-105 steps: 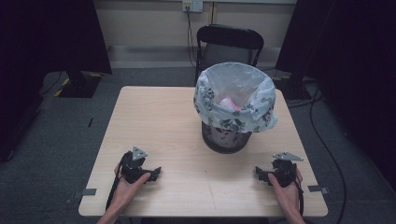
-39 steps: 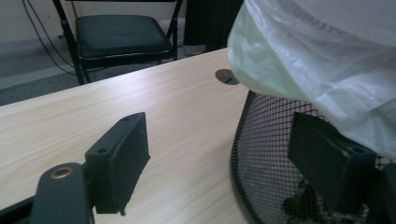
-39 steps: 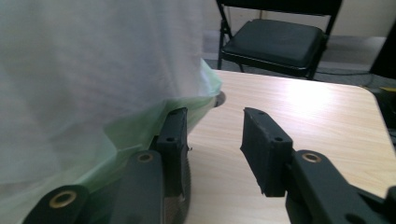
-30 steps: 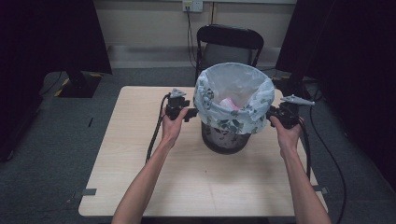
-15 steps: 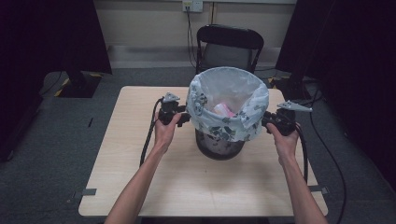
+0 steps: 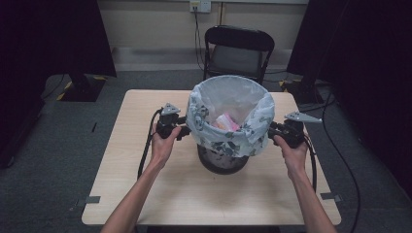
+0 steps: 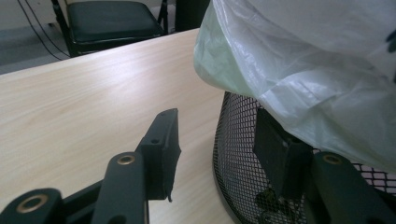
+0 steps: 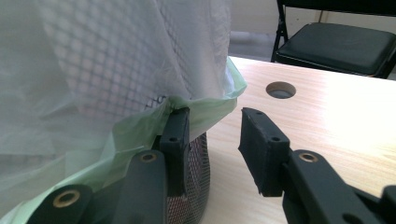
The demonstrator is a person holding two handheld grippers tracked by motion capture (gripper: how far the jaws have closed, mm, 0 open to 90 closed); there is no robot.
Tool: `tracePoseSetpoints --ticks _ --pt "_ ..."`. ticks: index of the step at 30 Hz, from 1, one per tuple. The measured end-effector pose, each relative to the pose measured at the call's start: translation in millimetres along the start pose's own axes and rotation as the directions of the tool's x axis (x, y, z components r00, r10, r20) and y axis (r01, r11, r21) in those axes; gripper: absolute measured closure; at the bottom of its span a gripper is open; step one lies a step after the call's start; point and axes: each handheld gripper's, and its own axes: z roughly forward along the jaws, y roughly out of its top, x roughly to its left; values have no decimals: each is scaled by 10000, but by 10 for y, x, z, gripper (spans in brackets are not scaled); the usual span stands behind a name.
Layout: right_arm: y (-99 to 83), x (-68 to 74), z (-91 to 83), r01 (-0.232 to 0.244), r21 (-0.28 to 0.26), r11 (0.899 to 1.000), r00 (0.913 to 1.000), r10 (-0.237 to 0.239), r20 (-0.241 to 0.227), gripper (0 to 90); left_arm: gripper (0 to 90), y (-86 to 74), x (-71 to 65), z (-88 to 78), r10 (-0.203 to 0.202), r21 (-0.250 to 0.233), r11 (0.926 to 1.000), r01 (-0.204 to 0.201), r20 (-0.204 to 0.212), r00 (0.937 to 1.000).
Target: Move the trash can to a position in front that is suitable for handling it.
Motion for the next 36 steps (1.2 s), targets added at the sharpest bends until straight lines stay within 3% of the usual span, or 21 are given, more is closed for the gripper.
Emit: tracePoseSetpoints --ticks 7,9,15,23,28,36 --pt "-39 60 -38 -107 16 9999 9992 107 -387 631 507 -73 -22 -162 204 166 9996 -210 355 9992" --pt "-44 93 -47 -19 50 10000 9987 22 -501 631 507 -109 -40 -229 453 129 9989 -457 327 9984" --pt "-84 158 -60 -96 -16 10000 9966 94 -820 631 507 -226 -54 -357 166 -75 9998 -162 578 9982" --pt "-117 271 -131 125 99 9999 9946 -114 -1029 623 499 -332 -107 -529 155 -112 9998 -147 715 9973" --pt "-155 347 -164 185 116 9998 9918 -169 -1267 619 472 -460 -86 -629 -255 -448 9985 304 1071 9939" --pt "-177 462 -178 293 184 9994 9865 -260 -1614 617 474 -564 -111 -831 -109 -438 9989 176 1476 9890"
